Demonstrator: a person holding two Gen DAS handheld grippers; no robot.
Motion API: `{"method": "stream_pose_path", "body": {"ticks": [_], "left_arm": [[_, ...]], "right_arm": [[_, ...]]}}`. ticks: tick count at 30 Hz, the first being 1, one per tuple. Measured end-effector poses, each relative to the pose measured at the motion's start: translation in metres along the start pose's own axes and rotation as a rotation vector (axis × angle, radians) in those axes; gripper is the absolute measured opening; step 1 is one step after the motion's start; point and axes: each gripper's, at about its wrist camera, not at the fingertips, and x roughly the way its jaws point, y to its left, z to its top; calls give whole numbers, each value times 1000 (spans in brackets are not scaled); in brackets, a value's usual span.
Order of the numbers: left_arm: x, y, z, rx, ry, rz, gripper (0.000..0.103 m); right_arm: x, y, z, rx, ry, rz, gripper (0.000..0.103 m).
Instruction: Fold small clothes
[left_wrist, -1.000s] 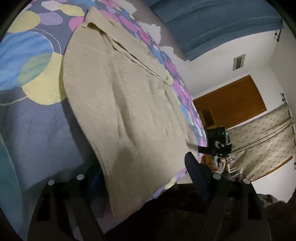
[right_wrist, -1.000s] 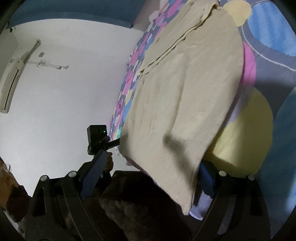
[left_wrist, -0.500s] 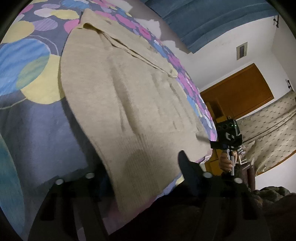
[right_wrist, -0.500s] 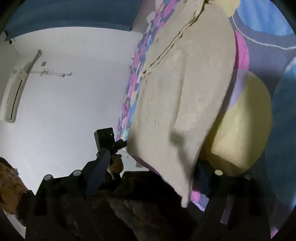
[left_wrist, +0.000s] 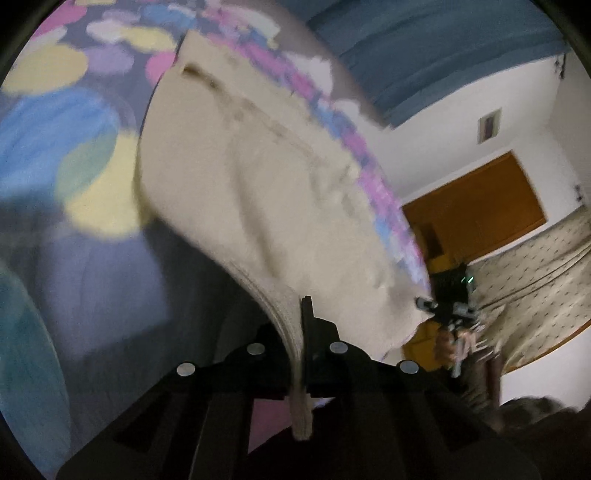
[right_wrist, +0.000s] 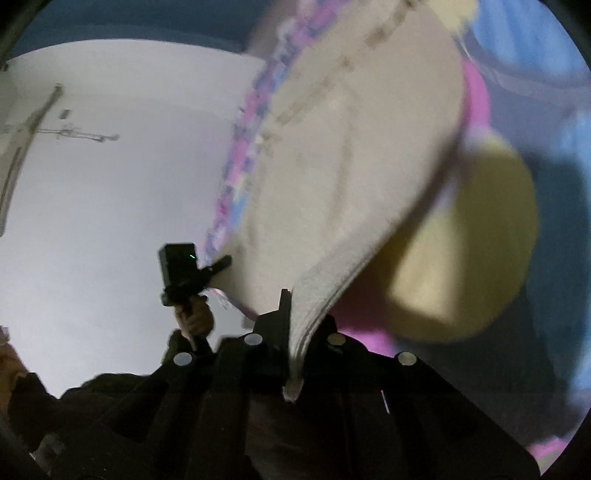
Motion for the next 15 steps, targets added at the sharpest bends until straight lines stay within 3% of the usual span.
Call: {"method": "stream_pose_path", "body": {"ticks": [6, 11, 15], "left_arm": [[-16, -14, 71, 21, -131, -106, 4], [7, -4, 145, 35, -180, -79, 4], [38, 19, 193, 8, -174, -57, 4]], "right_arm": [[-17, 19, 73, -50, -111, 87, 5], [-5, 10, 158, -40, -147, 118, 5], [14, -13, 211, 17, -159, 109, 5]]}}
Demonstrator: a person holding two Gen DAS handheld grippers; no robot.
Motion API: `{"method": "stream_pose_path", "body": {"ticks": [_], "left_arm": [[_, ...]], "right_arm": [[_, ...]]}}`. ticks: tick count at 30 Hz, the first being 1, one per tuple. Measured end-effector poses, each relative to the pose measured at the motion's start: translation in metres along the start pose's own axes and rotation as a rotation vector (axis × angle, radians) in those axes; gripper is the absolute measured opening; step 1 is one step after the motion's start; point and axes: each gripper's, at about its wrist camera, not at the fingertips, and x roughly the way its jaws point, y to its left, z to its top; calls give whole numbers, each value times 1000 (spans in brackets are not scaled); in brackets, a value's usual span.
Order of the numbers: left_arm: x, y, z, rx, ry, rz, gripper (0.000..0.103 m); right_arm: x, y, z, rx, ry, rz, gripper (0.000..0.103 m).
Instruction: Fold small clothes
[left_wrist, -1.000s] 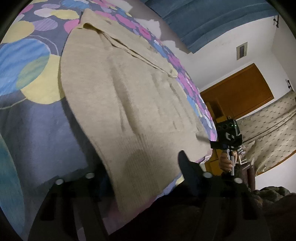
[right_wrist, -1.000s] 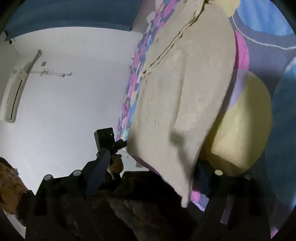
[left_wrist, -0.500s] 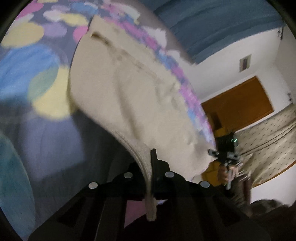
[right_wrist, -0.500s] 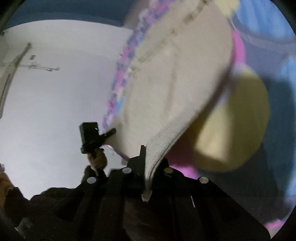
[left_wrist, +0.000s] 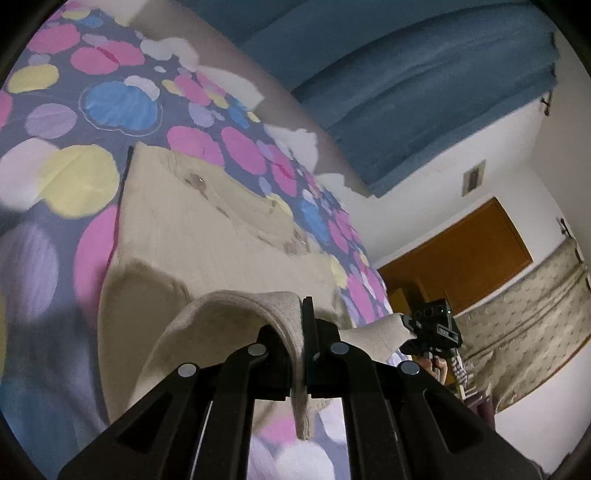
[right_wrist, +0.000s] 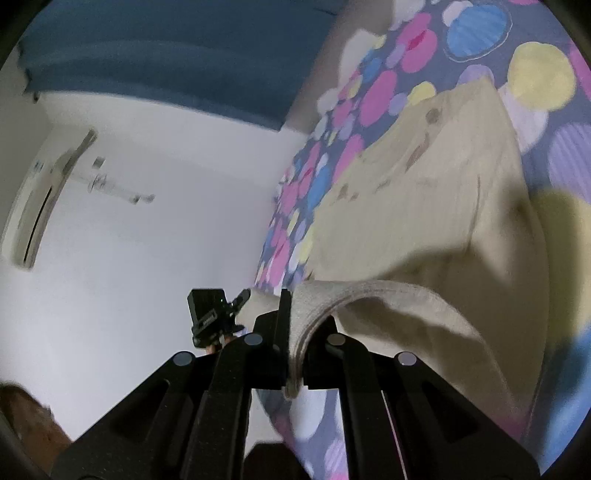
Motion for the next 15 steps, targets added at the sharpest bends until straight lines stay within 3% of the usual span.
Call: {"method": "stream_pose_path", "body": {"ticks": [5, 9, 12, 14, 15], "left_arm": [[42, 38, 29, -21, 35, 71, 4], [69, 63, 37, -22, 89, 128, 5], [67, 63, 38, 2, 105, 149, 14], [57, 57, 36, 29, 86, 151, 33], [48, 53, 35, 50, 65, 152, 38]], "right_arm": [[27, -57, 45, 113, -10, -68, 5], [38, -88, 57, 166, -11, -153, 9], [39, -94, 53, 180, -2, -144, 19], [32, -86, 48, 141, -5, -135, 32], [33, -82, 48, 125, -8, -137, 34]]}}
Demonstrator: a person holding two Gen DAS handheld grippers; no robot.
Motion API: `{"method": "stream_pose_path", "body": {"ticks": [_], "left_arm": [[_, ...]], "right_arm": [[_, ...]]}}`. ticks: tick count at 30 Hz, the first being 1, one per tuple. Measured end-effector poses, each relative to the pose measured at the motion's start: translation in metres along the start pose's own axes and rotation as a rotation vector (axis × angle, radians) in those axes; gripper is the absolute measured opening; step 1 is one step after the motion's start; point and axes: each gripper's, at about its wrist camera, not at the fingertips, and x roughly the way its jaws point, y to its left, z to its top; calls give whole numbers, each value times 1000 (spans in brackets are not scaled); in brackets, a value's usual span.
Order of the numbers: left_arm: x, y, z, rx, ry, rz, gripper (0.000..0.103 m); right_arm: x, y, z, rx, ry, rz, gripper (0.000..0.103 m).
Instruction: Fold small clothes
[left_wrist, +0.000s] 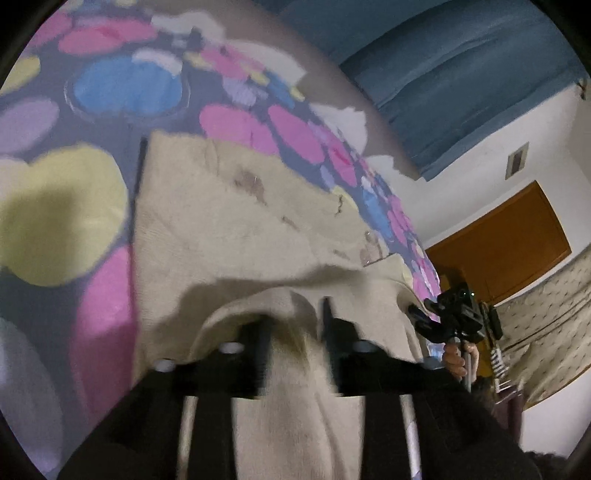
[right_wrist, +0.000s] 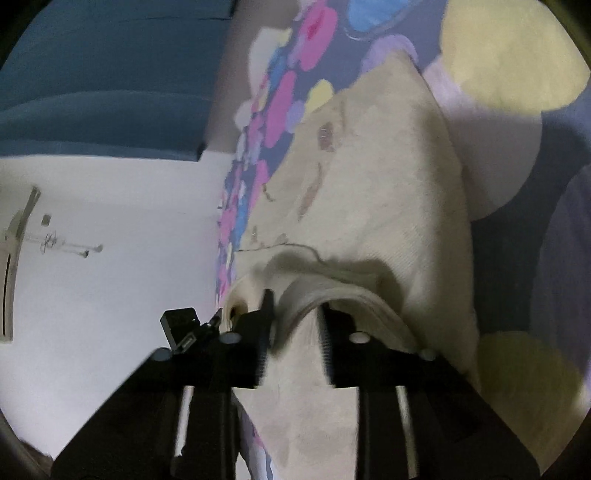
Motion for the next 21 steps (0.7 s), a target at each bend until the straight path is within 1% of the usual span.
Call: {"method": "stream_pose_path", "body": {"ticks": [1, 2, 5, 7, 10, 12, 16, 19, 21], "left_arm": [[-10, -2, -1, 24, -29, -6, 47], [-16, -4, -2, 40, -43, -5, 50], [-20, -2, 1, 71, -30, 34, 51], [-14, 4, 6, 54, -10, 57, 51], [-9, 12, 12, 31, 9, 41, 51], [-4, 15, 16, 34, 18, 45, 51], [7, 15, 25, 45, 35, 61, 59], [15, 20, 33, 36, 49, 76, 59], [22, 26, 36, 25, 83, 54, 59]], "right_arm": [[-4, 3, -2, -22, -4, -4, 37], [-10, 6, -4, -46, -16, -19, 40], [-18, 10, -2, -80, -37, -52, 40], [-19, 9, 1, -78, -45, -62, 40], [-21, 6, 7, -78, -50, -73, 41], [-20, 5, 9, -81, -49, -82, 42], [-15, 2, 16, -69, -48, -93, 42], [-14, 1, 19, -73, -48, -107, 42], [-12, 0, 22, -71, -47, -110, 43]]}}
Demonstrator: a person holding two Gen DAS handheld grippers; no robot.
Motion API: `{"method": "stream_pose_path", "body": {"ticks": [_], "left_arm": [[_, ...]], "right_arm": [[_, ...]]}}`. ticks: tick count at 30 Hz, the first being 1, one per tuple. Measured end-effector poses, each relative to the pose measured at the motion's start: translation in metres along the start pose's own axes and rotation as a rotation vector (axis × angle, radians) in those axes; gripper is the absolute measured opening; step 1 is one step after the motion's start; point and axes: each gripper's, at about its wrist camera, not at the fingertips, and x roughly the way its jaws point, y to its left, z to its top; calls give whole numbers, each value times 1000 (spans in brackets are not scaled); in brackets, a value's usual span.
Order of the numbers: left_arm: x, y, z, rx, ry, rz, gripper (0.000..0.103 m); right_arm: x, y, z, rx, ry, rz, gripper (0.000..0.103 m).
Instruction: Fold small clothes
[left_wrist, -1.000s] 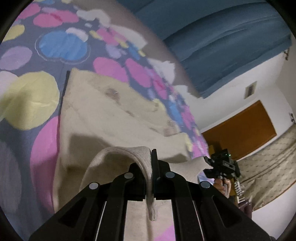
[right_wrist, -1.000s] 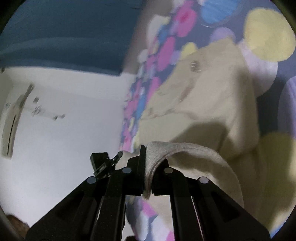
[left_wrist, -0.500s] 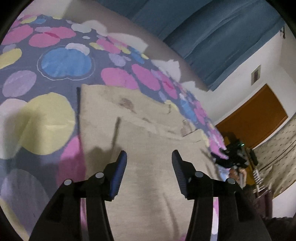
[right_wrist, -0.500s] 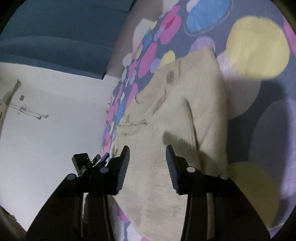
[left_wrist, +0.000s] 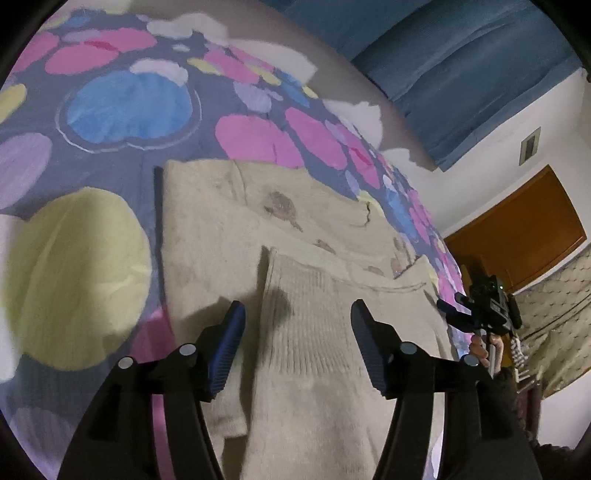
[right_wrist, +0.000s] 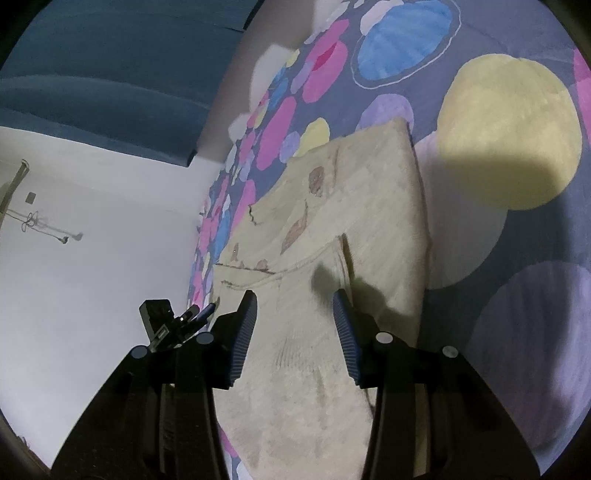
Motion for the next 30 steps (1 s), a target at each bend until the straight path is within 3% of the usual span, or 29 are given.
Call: {"method": "stream_pose_path", "body": {"ticks": [7, 15, 18, 21, 22, 23, 30], "left_arm": [[19, -3, 4, 36, 81, -28, 59], [22, 1, 6, 21, 93, -59, 59], [25, -7, 5, 73, 104, 34, 39], [29, -19, 3, 141, 106, 143, 24], [29, -23, 2, 158, 107, 173, 15], [31, -25, 1, 170, 108, 192, 5], [22, -45, -10, 254, 41, 277, 5]], "right_arm": [[-2, -4, 7, -1, -18, -17, 43], [22, 3, 8, -61, 39, -77, 43], [29, 10, 6, -113, 43, -128, 40], [37, 18, 2, -174, 62, -209, 16], [39, 20, 1, -188, 63, -227, 6], [38, 21, 0, -197, 58, -232, 5], [18, 48, -15, -287, -42, -281, 4]]}}
